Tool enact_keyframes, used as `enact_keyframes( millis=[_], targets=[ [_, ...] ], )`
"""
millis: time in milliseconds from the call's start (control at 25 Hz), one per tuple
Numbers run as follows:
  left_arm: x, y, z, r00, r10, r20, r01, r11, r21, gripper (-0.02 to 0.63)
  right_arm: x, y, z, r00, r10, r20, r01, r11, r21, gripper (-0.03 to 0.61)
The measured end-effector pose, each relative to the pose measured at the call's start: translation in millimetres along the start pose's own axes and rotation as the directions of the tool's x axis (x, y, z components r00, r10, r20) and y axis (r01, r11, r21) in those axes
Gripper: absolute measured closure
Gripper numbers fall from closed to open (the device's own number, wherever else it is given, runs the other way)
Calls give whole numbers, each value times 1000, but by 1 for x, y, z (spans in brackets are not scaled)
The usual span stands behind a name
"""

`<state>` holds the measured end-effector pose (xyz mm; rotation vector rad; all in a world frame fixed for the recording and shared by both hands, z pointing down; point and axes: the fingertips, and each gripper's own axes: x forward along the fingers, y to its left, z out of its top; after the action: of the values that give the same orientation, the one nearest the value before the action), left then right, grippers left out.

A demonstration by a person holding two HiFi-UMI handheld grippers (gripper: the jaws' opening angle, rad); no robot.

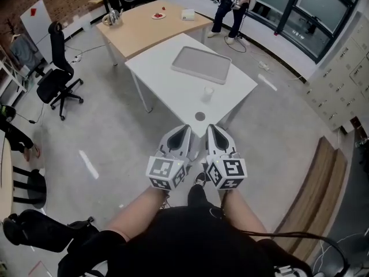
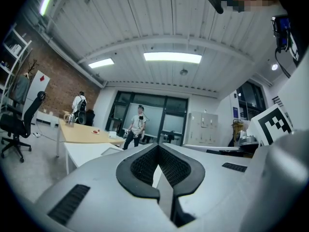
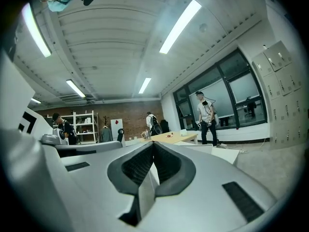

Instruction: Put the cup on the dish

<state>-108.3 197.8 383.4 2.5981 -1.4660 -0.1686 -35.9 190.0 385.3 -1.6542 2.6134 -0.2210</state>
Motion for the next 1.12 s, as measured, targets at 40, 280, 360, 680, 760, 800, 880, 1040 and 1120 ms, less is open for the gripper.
enact_keyframes(
  millis=[40, 280, 360, 680, 760, 800, 880, 1040, 1120],
  targets=[
    [10, 8, -1, 1000, 7, -5, -7, 1000, 2, 606, 13, -6, -1, 1000, 7, -1, -7, 1000, -2, 566],
    [105, 43, -5, 998, 55, -18, -54, 998, 24, 606, 99, -74, 8, 999, 45, 8, -45, 999, -28, 566],
    [136, 52, -6, 998, 69, -13, -68, 997, 31, 606, 121, -95, 11, 999, 54, 5, -54, 998, -33, 566],
    [219, 71, -12, 994, 110, -14, -110, 994, 25, 606, 179, -164, 9, 997, 74, -26, -75, 997, -20, 566],
    [230, 72, -12, 993, 116, -19, -115, 993, 33, 606, 186, -177, 8, 997, 74, -32, -74, 997, -13, 565],
    [235, 75, -13, 993, 118, -21, -117, 992, 37, 606, 191, -181, 6, 997, 73, -35, -73, 997, -15, 565],
    [244, 83, -17, 992, 121, -31, -120, 992, 42, 606, 202, -186, 1, 997, 67, -46, -68, 997, -22, 565],
    [262, 103, -31, 991, 118, -60, -114, 992, 53, 606, 225, -193, -16, 996, 49, -75, -51, 998, -26, 565],
    [274, 114, -39, 991, 112, -78, -109, 993, 54, 606, 237, -198, -25, 995, 41, -95, -45, 999, -32, 565]
  ],
)
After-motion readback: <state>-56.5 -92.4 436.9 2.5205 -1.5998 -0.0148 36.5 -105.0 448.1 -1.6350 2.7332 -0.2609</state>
